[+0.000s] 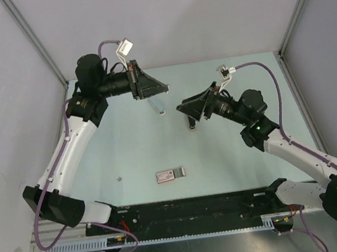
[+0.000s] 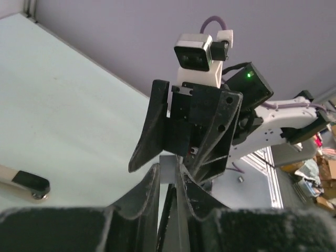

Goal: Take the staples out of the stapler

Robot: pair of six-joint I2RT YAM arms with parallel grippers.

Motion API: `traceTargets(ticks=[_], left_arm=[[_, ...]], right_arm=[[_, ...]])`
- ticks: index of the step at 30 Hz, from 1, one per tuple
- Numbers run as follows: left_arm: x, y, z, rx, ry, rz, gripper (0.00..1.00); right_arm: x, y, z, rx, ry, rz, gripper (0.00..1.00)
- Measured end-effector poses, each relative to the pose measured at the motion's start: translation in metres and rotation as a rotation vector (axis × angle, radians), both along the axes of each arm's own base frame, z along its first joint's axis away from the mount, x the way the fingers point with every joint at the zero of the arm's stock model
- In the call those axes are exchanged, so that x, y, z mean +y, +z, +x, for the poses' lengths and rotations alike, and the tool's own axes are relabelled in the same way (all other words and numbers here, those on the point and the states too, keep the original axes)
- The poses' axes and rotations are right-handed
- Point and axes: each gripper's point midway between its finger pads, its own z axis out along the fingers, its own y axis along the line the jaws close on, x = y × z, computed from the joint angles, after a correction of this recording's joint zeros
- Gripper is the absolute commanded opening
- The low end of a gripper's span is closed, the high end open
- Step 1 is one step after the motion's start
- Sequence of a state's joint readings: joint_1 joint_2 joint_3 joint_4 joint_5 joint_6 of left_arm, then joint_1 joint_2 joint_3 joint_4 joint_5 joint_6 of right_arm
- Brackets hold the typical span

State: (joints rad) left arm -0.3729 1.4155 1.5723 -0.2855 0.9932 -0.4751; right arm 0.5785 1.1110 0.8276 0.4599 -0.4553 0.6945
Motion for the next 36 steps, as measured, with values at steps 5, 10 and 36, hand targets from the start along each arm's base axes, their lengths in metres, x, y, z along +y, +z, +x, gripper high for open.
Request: traceTargets(ticks=[5,10,36], left_arm=[[0.001,-0.003,-0.018,0.023,-0.051,-0.046,0.21],[0.002,-0.021,-0.027,0.094,-0.08,-0.112,0.22],[0.002,-0.017,-0.034,0.133,-0.115,-0.199,0.23]], right_arm=[[0.013,0.034,-0.014,-0.061,0.074,0.097,0.71],[0.018,0.05,-0.023,-0.091,0.107,0.15,0.7],[0.029,0.062,-0.022,-0.062,0.14,0.238,0.48]])
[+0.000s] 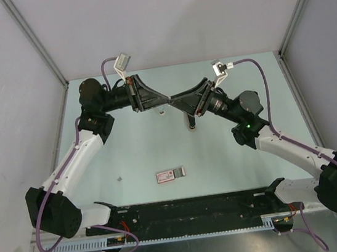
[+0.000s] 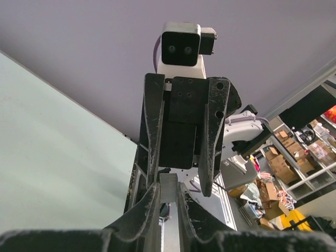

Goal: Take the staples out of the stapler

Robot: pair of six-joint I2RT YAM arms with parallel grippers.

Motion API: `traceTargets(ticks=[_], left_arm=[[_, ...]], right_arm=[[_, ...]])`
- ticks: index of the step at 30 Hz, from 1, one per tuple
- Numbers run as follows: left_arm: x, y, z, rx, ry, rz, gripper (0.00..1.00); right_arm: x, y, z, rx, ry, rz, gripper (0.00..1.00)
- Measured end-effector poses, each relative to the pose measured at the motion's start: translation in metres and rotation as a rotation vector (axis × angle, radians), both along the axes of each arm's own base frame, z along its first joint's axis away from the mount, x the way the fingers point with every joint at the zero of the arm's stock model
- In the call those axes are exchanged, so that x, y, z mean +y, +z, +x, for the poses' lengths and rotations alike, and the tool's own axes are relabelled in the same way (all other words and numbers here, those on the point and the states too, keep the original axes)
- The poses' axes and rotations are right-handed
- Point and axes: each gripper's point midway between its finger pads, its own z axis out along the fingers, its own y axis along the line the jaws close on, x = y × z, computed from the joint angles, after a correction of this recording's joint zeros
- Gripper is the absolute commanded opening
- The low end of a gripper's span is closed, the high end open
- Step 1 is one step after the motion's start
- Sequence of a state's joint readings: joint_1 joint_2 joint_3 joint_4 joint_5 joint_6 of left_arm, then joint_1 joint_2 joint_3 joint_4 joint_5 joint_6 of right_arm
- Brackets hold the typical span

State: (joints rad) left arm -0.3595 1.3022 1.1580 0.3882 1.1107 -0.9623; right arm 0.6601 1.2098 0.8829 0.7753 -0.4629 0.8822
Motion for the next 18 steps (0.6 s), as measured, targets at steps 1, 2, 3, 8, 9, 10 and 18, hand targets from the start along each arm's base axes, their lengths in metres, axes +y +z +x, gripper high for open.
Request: traceTargets(ticks=[1,2,3,8,9,10,18], left_arm=[[0.0,-0.001,0.0,0.004,0.0,0.001,0.23],[0.0,-0.002,0.0,0.009,0.0,0.001,0.23],[0.0,-0.003,0.0,0.013,0.0,0.002,0.23],[0.001,-0.002,0.0,0.008,0.001,-0.001,0.23],[0.001,-0.002,0.0,0.006,0.001,-0.002,0.23],[0.001,-0.002,0.0,0.005,0.001,-0.003,0.23],[0.001,-0.001,0.0,0.006,0.0,-0.006,0.23]], right_arm=[[0.0,0.001,0.001,-0.001,0.0,0.004,0.47],[0.001,0.002,0.001,0.001,0.003,0.01,0.46],[0.002,0.002,0.001,0.004,0.005,0.012,0.46],[0.005,0.001,0.002,0.017,0.008,0.017,0.46],[0.005,0.001,0.002,0.018,0.009,0.017,0.46],[0.006,0.001,0.002,0.018,0.011,0.016,0.46],[0.013,-0.007,-0.004,0.032,0.03,-0.015,0.47]])
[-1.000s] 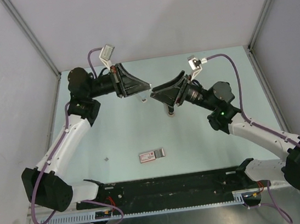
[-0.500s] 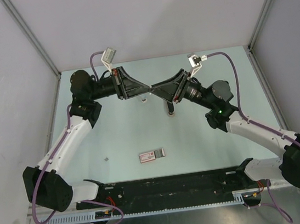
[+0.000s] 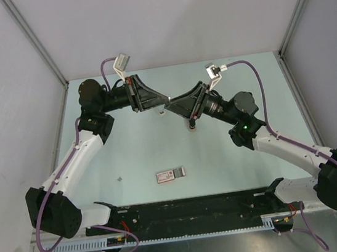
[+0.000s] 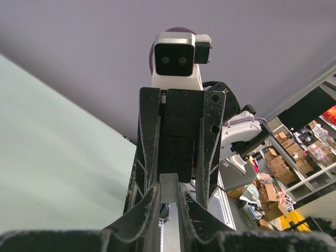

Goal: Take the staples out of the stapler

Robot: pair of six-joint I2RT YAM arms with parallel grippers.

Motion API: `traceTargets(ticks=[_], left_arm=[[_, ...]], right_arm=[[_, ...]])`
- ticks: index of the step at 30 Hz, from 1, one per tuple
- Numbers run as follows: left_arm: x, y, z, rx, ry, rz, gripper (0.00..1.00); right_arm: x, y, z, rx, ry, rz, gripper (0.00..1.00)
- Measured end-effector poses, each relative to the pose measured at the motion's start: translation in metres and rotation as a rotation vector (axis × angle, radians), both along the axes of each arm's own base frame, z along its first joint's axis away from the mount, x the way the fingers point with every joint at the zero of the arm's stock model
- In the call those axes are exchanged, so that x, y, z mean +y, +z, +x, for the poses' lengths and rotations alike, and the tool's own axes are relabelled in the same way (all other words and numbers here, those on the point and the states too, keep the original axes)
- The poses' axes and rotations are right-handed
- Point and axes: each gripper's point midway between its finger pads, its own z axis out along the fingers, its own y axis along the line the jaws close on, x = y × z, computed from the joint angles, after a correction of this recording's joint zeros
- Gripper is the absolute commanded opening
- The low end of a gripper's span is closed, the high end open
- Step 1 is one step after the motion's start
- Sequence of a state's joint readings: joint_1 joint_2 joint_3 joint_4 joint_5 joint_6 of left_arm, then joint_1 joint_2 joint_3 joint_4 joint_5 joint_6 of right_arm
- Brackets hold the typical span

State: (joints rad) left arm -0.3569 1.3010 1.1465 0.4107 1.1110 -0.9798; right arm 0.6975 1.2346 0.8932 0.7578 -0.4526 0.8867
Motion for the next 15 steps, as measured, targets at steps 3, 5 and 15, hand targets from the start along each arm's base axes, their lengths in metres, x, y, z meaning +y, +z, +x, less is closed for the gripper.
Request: traceTargets(ticks=[3,5,15], left_arm=[[0.0,0.0,0.0001,0.0,0.0,0.0,0.23],[0.0,0.0,0.0001,0.0,0.0,0.0,0.23],[0.0,0.0,0.0001,0.0,0.0,0.0,0.23]], right_arm=[[0.0016,-0.002,-0.0012,0.002,0.003,-0.008,0.45],[0.0023,-0.0031,-0.0016,0.003,0.004,-0.012,0.42],[0.0024,-0.008,0.0,0.009,-0.006,-0.034,0.32]])
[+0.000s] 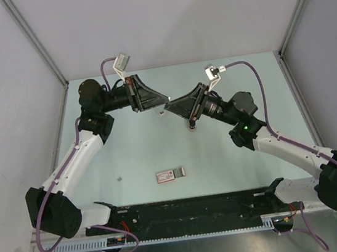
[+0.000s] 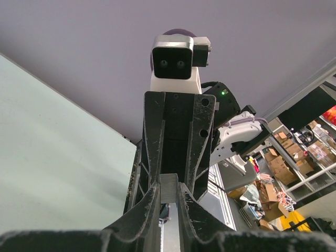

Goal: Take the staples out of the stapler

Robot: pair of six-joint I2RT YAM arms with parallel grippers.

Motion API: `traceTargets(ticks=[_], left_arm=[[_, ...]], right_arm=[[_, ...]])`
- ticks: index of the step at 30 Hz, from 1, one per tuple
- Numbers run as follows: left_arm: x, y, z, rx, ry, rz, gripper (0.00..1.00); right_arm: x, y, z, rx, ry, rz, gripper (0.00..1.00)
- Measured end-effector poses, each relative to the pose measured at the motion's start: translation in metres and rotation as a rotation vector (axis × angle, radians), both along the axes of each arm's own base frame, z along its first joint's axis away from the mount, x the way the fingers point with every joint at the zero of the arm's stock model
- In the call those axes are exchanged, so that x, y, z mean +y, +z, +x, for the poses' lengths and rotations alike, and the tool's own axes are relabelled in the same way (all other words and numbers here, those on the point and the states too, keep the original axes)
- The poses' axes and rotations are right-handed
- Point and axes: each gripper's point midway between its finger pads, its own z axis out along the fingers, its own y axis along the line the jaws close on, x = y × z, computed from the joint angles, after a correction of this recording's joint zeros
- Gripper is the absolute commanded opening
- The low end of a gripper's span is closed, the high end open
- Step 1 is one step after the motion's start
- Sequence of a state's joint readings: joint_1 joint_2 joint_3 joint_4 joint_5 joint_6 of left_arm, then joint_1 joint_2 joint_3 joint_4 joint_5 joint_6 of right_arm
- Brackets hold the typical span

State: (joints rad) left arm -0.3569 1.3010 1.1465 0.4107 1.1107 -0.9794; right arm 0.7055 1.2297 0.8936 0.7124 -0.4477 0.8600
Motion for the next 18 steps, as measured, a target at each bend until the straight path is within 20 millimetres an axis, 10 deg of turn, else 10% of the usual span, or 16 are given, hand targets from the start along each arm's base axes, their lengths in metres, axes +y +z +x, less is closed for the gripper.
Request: traceTargets(ticks=[18], left_arm=[[0.003,0.006,-0.006,-0.054,0.001,-0.01,0.24]], right_arm=[[-0.011,0.01,0.002,-0.011,-0.029,0.018,0.17]])
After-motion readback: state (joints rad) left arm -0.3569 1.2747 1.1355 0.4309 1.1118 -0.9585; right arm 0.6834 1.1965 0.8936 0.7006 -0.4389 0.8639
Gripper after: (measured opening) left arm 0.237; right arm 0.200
